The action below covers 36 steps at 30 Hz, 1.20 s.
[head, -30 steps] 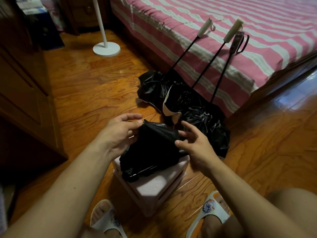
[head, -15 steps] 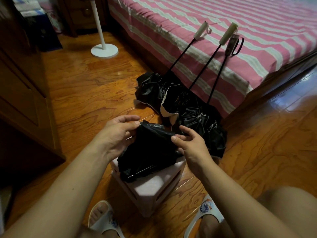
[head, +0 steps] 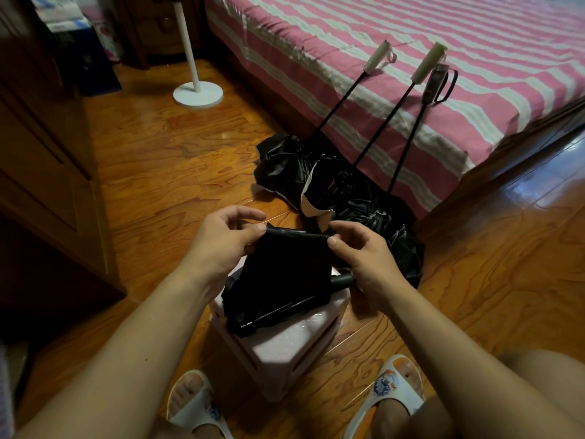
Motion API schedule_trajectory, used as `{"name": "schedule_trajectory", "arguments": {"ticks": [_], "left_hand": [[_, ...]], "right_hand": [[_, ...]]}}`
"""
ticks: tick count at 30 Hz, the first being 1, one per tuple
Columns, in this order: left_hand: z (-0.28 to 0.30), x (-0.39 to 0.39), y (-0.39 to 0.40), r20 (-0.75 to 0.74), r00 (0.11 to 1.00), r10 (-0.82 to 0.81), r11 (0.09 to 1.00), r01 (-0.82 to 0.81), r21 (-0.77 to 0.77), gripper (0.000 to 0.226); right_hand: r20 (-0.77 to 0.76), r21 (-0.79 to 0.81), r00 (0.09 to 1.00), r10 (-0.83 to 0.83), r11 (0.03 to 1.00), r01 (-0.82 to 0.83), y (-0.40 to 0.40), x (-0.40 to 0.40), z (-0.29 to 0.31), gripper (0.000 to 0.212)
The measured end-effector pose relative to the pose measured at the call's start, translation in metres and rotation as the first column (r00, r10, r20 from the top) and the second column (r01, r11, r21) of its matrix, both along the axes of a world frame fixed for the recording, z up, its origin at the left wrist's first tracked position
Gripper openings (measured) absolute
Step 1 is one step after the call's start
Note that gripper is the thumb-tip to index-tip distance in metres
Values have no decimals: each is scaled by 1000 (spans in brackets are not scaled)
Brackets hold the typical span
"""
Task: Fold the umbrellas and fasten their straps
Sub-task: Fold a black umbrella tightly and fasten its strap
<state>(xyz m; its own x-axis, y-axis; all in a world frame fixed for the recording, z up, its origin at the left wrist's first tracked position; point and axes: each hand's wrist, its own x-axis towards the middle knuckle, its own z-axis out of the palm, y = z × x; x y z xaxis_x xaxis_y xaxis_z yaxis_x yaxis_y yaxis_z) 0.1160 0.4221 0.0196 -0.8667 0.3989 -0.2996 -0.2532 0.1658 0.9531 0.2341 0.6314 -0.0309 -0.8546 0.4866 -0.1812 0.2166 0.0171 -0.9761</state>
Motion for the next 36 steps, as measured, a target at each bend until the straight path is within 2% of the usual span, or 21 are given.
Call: {"name": "schedule_trajectory", "arguments": {"ticks": [3,5,7,10,11,13,14,15,17,18,19,21,23,24,26,27,29,30,32,34,36], "left_hand": [[-3,-4,1,-9,1000,18,1000,-18,8,17],[-4,-8,3,-12,999,34,999,-34,5,16],[-8,-15,5,-2,997,76,997,-76,7,17],[-20,-23,8,-131,973,188,975,-201,-95,18],[-23,-22,8,-250,955,160,965,-204,-163,17],[-33,-13,7,-446,889,-105,938,-61,-341,16],[-41,-7,7,-478,819,-318,879,67,-471,18],[-52,-2,7,-455,708,-540,763,183,-620,26],[-79,6,4,-245,477,-844,418,297,-859,53],[-91,9,2,-116,428,-896,264,306,-915,67],[-99,9,1,-19,421,-907,162,307,-938,75],[-108,3,1,60,469,-881,99,308,-946,75],[-111,-8,-1,81,556,-827,127,326,-937,69],[-111,-12,-3,92,600,-795,152,344,-927,66],[-111,-18,-10,124,665,-736,202,391,-898,62],[-112,-19,-13,140,693,-707,225,408,-885,61],[-110,-18,-18,138,771,-621,302,398,-866,60],[-108,-17,-20,135,821,-555,364,385,-848,61],[-102,-16,-25,156,920,-359,583,352,-732,67],[-95,-12,-31,204,962,-180,777,266,-570,63],[-86,-4,-39,265,961,-84,867,201,-455,45]], "right_hand": [[134,-37,955,265,964,-262,15,-10,-9,60],[135,-101,930,342,938,-331,23,-21,-17,42],[66,-161,958,279,951,-265,26,-35,-22,7],[45,-185,988,150,973,-139,27,-61,-36,17],[89,-144,990,112,985,-99,25,-71,-44,16],[193,-15,981,23,1000,-20,24,-92,-68,6],[235,68,972,-17,998,1,23,-101,-80,8],[274,165,961,-35,986,-12,21,-108,-91,13],[359,393,933,-3,907,-148,19,-117,-105,25],[397,490,918,21,841,-231,18,-118,-107,31],[421,566,907,31,772,-289,17,-115,-105,36],[420,655,907,7,689,-309,23,-104,-100,40],[455,639,890,-1,696,-326,32,-82,-91,39],[492,563,869,40,748,-353,36,-66,-85,37],[544,216,811,214,899,-382,34,-28,-73,32],[534,83,794,290,917,-390,32,-12,-70,33],[483,18,824,297,937,-349,32,9,-72,32],[452,-2,851,268,954,-299,30,14,-74,29],[413,-93,896,161,986,-135,26,17,-77,18],[439,-133,897,57,991,3,22,16,-77,18],[526,-110,850,27,993,37,20,16,-78,31]]}}
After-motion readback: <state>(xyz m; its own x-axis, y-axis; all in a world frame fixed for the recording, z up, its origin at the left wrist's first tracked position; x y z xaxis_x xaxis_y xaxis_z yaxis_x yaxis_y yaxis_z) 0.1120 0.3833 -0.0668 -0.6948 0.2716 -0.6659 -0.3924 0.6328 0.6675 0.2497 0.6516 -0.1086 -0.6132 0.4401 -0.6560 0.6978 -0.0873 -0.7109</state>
